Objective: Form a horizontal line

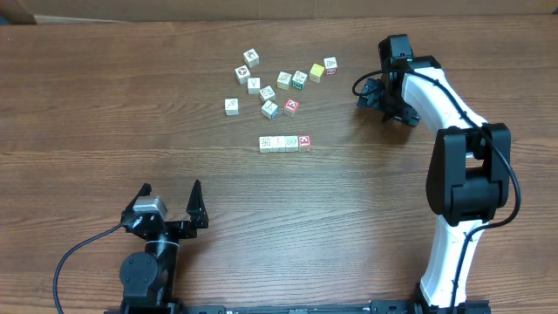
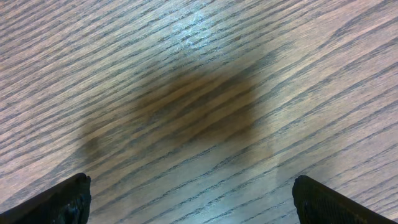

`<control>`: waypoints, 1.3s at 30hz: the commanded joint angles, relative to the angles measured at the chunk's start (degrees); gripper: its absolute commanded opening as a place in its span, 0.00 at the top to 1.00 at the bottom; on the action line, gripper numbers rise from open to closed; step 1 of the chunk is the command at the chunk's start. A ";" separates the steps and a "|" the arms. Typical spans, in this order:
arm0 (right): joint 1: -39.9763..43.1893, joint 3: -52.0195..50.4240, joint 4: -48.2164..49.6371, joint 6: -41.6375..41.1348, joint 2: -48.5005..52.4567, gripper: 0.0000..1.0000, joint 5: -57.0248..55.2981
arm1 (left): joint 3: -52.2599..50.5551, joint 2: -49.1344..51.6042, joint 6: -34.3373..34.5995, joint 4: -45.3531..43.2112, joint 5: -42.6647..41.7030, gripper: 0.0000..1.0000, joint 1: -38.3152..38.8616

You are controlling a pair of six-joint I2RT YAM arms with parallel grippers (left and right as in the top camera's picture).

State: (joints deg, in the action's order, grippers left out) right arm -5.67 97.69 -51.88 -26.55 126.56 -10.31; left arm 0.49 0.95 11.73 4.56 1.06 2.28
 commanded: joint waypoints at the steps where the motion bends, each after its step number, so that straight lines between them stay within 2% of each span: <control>1: 0.02 -0.24 0.28 -0.02 -2.05 0.00 0.09 | -0.15 -0.74 -1.27 -0.07 -0.66 0.00 0.26; 24: -0.74 -0.24 0.39 -0.02 -5.77 0.00 0.09 | -0.15 -0.74 -1.27 -0.07 -0.66 0.00 0.26; 39: -0.74 -0.24 0.39 -0.02 -28.46 0.00 0.09 | -0.15 -0.74 -1.29 -0.07 -0.66 0.00 0.26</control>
State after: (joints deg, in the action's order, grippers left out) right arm -6.15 97.49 -51.59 -26.55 103.04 -10.31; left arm 0.49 0.95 11.73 4.56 1.06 2.28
